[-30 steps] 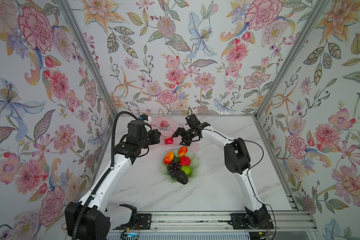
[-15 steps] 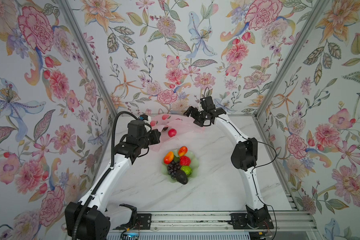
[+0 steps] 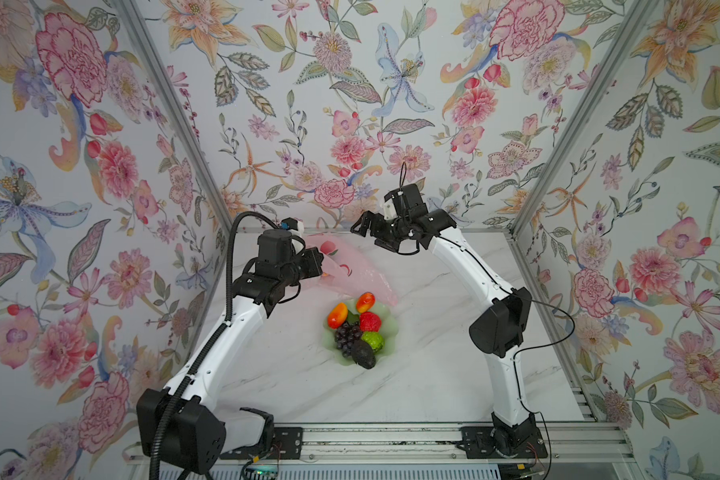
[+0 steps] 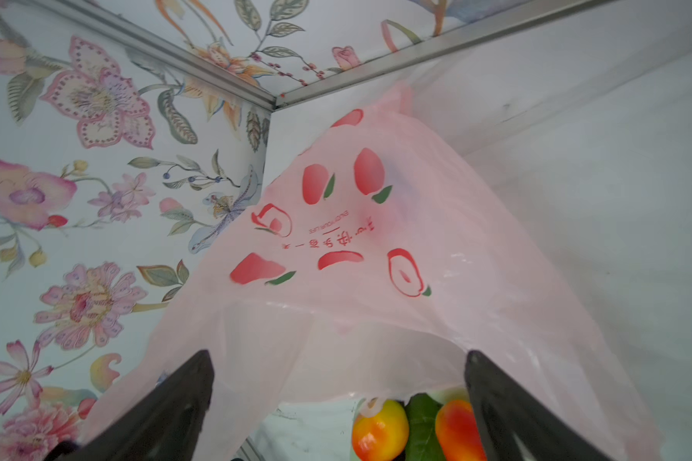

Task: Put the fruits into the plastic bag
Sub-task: 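Withdraw the right gripper from the bag back above the plate, then lower the open right gripper onto the red-yellow mango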

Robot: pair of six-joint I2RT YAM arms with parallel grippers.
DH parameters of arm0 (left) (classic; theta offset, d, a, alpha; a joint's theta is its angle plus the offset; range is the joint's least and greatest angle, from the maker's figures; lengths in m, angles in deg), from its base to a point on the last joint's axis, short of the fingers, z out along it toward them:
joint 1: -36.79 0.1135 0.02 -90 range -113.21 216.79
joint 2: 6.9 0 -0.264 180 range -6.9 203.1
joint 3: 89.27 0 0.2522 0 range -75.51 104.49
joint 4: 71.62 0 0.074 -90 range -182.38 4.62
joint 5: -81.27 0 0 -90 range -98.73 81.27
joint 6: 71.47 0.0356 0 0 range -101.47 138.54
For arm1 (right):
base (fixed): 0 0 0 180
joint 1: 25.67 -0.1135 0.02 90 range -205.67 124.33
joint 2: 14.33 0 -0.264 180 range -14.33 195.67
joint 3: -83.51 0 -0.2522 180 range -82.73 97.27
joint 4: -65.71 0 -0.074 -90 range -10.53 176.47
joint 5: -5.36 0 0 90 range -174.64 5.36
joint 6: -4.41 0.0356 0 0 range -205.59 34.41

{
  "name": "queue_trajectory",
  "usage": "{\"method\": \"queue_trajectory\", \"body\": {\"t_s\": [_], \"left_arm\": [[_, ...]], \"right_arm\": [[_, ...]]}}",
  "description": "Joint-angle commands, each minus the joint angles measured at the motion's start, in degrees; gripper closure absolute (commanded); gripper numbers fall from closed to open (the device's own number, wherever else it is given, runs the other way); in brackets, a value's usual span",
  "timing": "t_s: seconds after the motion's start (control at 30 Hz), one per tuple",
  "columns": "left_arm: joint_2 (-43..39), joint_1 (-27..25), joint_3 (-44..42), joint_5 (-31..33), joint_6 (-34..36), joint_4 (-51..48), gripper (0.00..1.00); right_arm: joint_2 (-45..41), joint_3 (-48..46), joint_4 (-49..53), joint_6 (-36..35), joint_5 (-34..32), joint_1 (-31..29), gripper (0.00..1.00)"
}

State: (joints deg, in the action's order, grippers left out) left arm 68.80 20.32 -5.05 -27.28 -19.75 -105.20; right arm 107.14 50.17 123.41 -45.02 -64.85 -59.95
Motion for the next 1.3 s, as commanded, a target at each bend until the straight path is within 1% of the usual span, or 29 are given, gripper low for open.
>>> {"method": "queue_trajectory", "body": {"t_s": [0.0, 0.23, 0.27, 0.37, 0.43, 0.47, 0.63, 0.7, 0.8, 0.97, 1.0, 1.13, 1.27], "left_arm": [[3.49, -1.24, 3.57, 1.65, 1.18, -1.23, 1.00], [9.45, -1.53, 7.36, 3.56, 0.04, -3.49, 1.00], [10.18, -1.62, 7.70, 3.98, -0.13, -3.85, 1.00], [12.48, -1.58, 8.98, 5.15, -0.42, -4.73, 1.00], [13.33, -1.21, 10.28, 4.70, -1.11, -5.65, 1.00], [15.62, -0.94, 10.72, 4.29, -1.71, -5.67, 1.00], [17.33, -0.26, 12.73, 4.66, -2.60, -6.65, 1.00], [17.33, -0.08, 12.74, 4.70, -2.75, -6.73, 1.00], [16.47, -0.10, 11.76, 4.29, -3.02, -6.49, 1.00], [14.30, 0.15, 9.12, 2.77, -3.03, -4.96, 1.00], [12.44, 0.15, 8.54, 2.66, -3.11, -4.89, 1.00], [9.31, 0.19, 5.88, 2.75, -2.82, -4.63, 1.00], [7.41, 0.31, 4.34, 3.04, -2.40, -4.18, 1.00]], "right_arm": [[-7.89, -2.75, 5.31, -6.32, -5.78, -1.36, 0.01], [-15.96, -6.85, 17.38, -15.10, -17.69, -2.44, 0.01], [-17.14, -6.95, 19.34, -16.23, -20.31, -4.06, 0.01], [-21.07, -9.02, 21.72, -19.07, -27.09, -5.64, 0.01], [-24.13, -11.86, 22.34, -18.92, -28.86, -5.75, 0.01], [-25.98, -14.12, 22.24, -18.25, -29.03, -5.43, 0.01], [-34.26, -25.92, 21.71, -14.07, -25.59, -3.79, 0.01], [-35.99, -28.78, 21.54, -12.63, -22.70, -3.69, 0.01], [-37.01, -32.62, 21.46, -10.42, -20.16, -4.96, 0.01], [-35.23, -36.19, 21.27, -6.72, -17.98, -8.29, 0.01], [-34.46, -36.44, 21.19, -6.43, -17.61, -8.87, 0.01], [-30.88, -37.40, 18.59, -6.56, -15.47, -11.67, 0.00], [-26.27, -36.90, 15.85, -7.12, -12.93, -13.24, 0.03]]}}
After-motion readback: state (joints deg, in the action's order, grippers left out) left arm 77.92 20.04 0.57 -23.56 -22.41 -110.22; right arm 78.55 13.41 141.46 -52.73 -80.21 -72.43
